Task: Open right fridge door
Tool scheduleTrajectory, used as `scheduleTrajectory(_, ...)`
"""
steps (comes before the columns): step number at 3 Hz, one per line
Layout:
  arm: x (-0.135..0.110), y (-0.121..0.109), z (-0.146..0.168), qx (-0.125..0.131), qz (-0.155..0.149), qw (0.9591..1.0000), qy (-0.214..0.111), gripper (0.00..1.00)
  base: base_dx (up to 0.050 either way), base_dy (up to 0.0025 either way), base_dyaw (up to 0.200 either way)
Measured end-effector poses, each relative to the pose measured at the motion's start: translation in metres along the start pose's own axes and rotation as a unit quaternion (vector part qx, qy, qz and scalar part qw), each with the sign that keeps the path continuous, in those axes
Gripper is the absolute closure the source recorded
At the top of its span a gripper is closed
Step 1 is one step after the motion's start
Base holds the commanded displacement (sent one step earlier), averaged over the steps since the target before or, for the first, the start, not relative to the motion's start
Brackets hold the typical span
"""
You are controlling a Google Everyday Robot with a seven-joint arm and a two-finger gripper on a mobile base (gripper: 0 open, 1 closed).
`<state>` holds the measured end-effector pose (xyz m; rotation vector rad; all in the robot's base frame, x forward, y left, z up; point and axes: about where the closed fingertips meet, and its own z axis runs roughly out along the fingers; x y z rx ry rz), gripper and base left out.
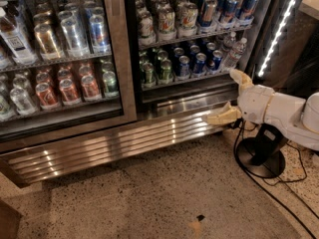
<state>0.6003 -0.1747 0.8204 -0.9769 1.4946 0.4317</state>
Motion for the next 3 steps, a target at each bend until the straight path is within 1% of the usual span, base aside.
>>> scheduleTrajectory(1, -0.022, 0.031, 0.02, -0.038, -0.016, 0.999, -0.018, 0.0, 0.0, 0.0, 0.0)
scheduleTrajectory(2, -0.039, 0.044, 0.013, -0.047, -0.024, 0.998, -0.036, 0.0, 0.0, 0.0, 0.0)
scheduleTrajectory(3, -0.039, 0.044, 0.013, -0.047, -0.024, 0.998, -0.036, 0.0, 0.0, 0.0, 0.0)
